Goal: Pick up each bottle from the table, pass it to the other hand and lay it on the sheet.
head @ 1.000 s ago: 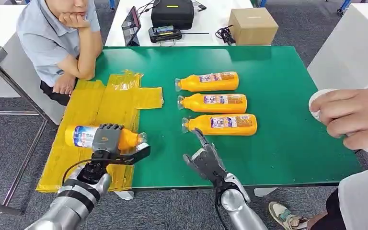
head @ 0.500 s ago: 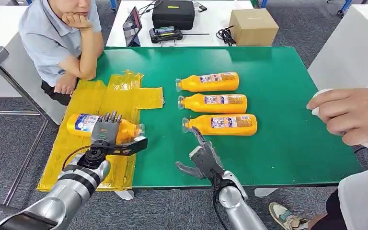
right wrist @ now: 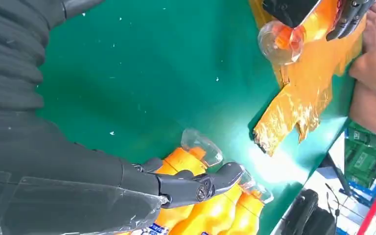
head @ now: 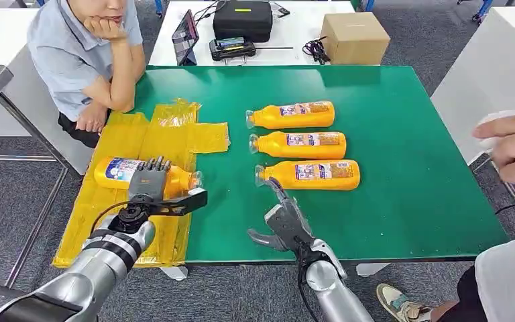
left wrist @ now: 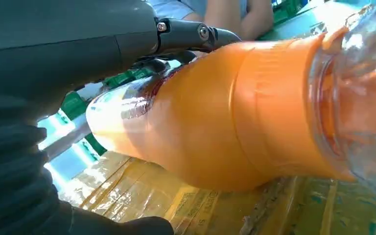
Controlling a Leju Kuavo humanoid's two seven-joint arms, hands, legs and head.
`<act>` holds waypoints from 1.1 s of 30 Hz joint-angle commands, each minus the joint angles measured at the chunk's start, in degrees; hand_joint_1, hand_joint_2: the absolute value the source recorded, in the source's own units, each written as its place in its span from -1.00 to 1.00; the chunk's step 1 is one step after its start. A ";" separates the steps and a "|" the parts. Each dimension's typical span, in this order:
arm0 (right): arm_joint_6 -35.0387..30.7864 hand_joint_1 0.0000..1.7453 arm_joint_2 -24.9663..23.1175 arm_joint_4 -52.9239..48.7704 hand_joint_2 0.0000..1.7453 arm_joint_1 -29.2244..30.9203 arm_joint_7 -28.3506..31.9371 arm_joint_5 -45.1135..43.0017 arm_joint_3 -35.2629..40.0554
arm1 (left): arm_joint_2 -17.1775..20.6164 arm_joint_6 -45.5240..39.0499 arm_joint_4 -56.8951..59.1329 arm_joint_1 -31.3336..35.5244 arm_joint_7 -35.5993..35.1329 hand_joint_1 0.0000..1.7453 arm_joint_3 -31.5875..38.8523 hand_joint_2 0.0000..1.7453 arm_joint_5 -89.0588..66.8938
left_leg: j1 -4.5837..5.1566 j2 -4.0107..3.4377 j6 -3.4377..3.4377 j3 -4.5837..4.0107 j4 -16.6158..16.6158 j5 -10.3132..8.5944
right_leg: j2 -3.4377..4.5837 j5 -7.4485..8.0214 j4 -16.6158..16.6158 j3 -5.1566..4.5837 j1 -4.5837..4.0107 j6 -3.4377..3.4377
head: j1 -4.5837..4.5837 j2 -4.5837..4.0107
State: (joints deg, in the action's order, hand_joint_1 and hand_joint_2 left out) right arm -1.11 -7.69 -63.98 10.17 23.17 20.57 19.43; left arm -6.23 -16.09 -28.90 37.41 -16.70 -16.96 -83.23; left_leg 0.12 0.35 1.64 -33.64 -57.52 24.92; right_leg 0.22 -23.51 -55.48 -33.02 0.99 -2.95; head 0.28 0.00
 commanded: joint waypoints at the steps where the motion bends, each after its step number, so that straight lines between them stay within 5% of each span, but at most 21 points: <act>1: -2.69 -1.00 0.24 1.68 1.00 -0.08 0.44 1.58 -1.51 | -0.92 -8.29 -5.74 -6.33 2.28 -1.00 -0.82 1.00 0.35 | -0.03 -0.07 -0.09 0.22 0.10 0.06 | 0.02 -0.04 0.10 0.21 -0.04 0.12 | 0.00 0.00; 8: -6.34 -1.00 1.25 -2.28 1.00 -2.81 0.57 4.52 -1.20 | 0.63 -16.16 -26.14 -17.62 3.98 -1.00 -1.97 1.00 0.68 | -0.01 -0.09 -0.05 0.01 0.02 0.06 | 0.04 -0.04 0.03 -0.03 -0.02 0.07 | 0.00 0.00; 16: -7.38 -1.00 1.74 -3.31 1.00 -3.32 0.43 6.32 -0.87 | 0.40 -17.84 -31.93 -20.26 5.10 -1.00 -2.27 1.00 0.38 | -0.02 -0.07 -0.07 -0.19 -0.01 0.05 | 0.01 -0.03 0.00 -0.23 -0.04 0.09 | 0.00 0.00; 18: -21.03 -1.00 3.76 -4.67 1.00 -3.70 -0.41 22.29 1.80 | -0.50 -21.18 -37.25 -23.10 9.08 -1.00 -2.74 1.00 3.34 | -0.02 -0.03 -0.07 -0.17 -0.01 0.05 | -0.03 -0.05 0.00 -0.20 -0.04 0.09 | 0.00 0.00; 23: -31.99 -1.00 7.21 -10.31 1.00 -8.21 -8.68 39.61 0.01 | -1.83 -18.93 -51.43 -31.74 22.66 -1.00 -5.39 1.00 27.99 | -0.05 0.04 -0.05 -0.05 -0.05 0.21 | -0.11 -0.20 0.03 -0.02 -0.06 0.09 | 0.00 0.00; 33: -37.45 -1.00 12.00 -9.02 1.00 -10.22 -14.44 51.84 -6.99 | -3.25 -18.22 -58.93 -39.94 36.14 -1.00 -6.25 1.00 49.93 | 0.04 0.03 -0.09 -0.17 -0.04 0.21 | -0.10 -0.13 0.07 -0.16 -0.01 0.09 | 0.00 0.00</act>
State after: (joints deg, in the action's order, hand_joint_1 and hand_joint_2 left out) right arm -35.74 -0.17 -74.25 0.14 11.30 67.06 17.37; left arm -8.46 -36.59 -81.07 2.21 12.90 -21.05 -45.53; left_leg 0.20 0.33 1.62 -33.98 -57.53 25.05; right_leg 0.21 -23.55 -55.40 -33.39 1.03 -2.97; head 0.28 0.00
